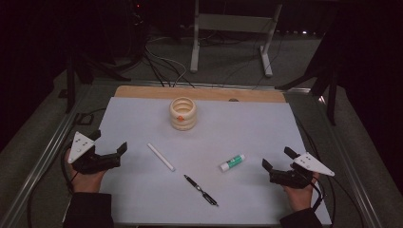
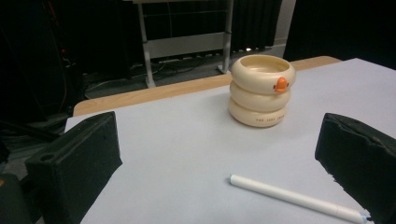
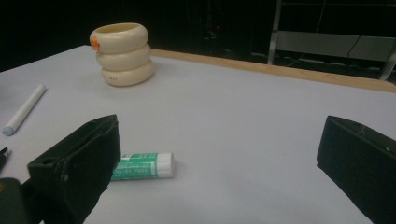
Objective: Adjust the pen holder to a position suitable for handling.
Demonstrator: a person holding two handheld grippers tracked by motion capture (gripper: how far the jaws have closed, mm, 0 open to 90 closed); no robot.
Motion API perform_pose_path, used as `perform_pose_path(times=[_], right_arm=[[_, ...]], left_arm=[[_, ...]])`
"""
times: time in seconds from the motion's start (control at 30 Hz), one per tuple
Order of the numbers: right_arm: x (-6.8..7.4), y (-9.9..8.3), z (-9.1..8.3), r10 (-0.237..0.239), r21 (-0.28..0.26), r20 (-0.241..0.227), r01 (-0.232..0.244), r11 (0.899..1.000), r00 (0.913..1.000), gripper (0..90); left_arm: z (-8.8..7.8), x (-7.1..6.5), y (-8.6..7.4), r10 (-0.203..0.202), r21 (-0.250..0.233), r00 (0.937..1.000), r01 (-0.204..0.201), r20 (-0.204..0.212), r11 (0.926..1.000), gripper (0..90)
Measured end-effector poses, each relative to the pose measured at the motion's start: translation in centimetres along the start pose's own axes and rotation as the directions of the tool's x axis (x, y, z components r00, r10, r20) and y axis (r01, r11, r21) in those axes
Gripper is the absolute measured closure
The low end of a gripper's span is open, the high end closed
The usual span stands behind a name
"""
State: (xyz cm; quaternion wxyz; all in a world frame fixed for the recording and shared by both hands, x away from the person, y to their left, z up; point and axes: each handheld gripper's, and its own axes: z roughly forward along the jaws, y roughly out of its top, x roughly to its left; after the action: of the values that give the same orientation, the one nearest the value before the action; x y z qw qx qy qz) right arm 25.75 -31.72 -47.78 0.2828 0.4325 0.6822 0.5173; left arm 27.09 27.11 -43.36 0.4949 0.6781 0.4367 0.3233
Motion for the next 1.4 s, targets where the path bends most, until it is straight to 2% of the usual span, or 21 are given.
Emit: perform_pose_path(times=[0.5, 0.93, 1.27, 1.4], right_arm=[[-0.1, 0.0, 0.1, 0.015, -0.009, -0.001, -0.015, 1.0, 0.9999, 0.2], [-0.2, 0.0, 0.2, 0.025, -0.016, -0.007, -0.026, 1.0, 0.9996, 0.2], [-0.4, 0.1, 0.1, 0.036, -0.021, -0.004, -0.037, 0.999, 0.9993, 0.2], [-0.3, 0.1, 0.1, 0.036, -0.023, -0.005, -0.036, 0.999, 0.9993, 0.2]], left_arm=[[2.8, 0.0, 2.4, -0.042, -0.007, 0.9982, 0.042, 0.043, 0.9991, 0.4], [5.8, -0.3, 4.3, -0.026, 0.041, 0.9985, 0.024, 0.048, 0.9989, 0.4], [8.5, -0.9, 6.0, -0.013, 0.054, 0.9984, 0.01, 0.055, 0.9985, 0.5], [9.4, -1.1, 6.4, -0.019, 0.058, 0.9982, 0.016, 0.057, 0.9982, 0.5]])
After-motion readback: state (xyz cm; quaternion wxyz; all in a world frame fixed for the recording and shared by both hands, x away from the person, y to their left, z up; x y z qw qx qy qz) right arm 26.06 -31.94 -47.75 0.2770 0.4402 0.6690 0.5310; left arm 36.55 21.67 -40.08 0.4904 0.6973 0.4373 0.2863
